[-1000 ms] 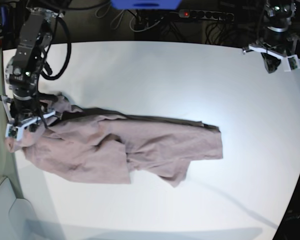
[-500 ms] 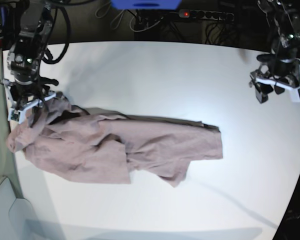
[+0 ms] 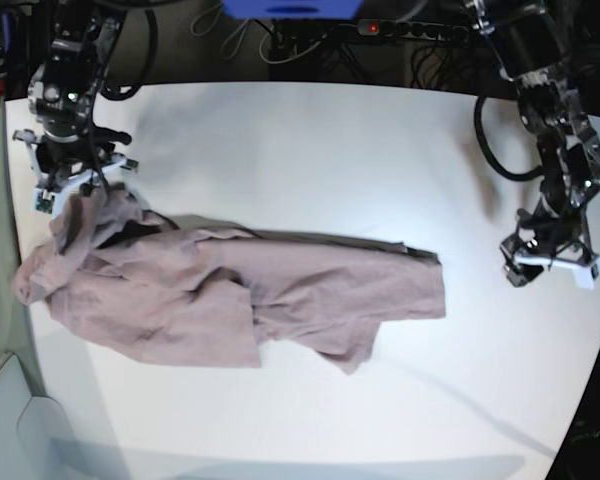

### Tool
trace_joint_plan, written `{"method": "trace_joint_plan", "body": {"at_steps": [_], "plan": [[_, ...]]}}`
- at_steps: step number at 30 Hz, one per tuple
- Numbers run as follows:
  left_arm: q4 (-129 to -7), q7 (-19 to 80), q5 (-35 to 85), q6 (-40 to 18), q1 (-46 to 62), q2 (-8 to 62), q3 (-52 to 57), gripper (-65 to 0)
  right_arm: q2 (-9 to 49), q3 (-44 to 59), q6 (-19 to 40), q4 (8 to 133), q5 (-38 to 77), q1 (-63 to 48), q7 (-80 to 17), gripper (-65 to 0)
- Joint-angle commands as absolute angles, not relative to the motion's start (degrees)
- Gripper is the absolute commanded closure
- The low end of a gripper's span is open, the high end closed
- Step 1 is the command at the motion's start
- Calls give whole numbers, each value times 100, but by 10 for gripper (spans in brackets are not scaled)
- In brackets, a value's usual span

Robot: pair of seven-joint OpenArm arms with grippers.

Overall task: Layout the t-shirt on the table in an organized manner, then fold the t-shirt properly
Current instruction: 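Drag the grasped shirt end with the right gripper away from the shirt body, then grasp the shirt's other end with the left gripper and pull it outward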

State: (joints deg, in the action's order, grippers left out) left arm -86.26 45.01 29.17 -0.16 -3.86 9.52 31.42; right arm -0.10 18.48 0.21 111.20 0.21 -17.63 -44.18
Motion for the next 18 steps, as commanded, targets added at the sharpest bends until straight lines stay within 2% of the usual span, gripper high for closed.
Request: {"method": "trace_joint_plan", "body": {"at_steps": [1, 5, 10, 18], "plan": [[-8541, 4426, 2993, -31, -673, 1015, 3125, -384, 4, 1859, 40, 11231, -4, -1736, -4312, -211], [-7855, 4400, 2712, -31, -1323, 1156, 2466, -384, 4, 1868, 40, 11231, -4, -1815, -4312, -211], [-7169, 3697, 2158, -22, -1727, 1165, 1543, -384, 13, 1886, 40, 11231, -4, -1815, -4312, -211], [-5666, 3064, 2149, -13, -2123, 1077, 1033, -384, 22, 1886, 40, 11231, -4, -1815, -4312, -211]]}}
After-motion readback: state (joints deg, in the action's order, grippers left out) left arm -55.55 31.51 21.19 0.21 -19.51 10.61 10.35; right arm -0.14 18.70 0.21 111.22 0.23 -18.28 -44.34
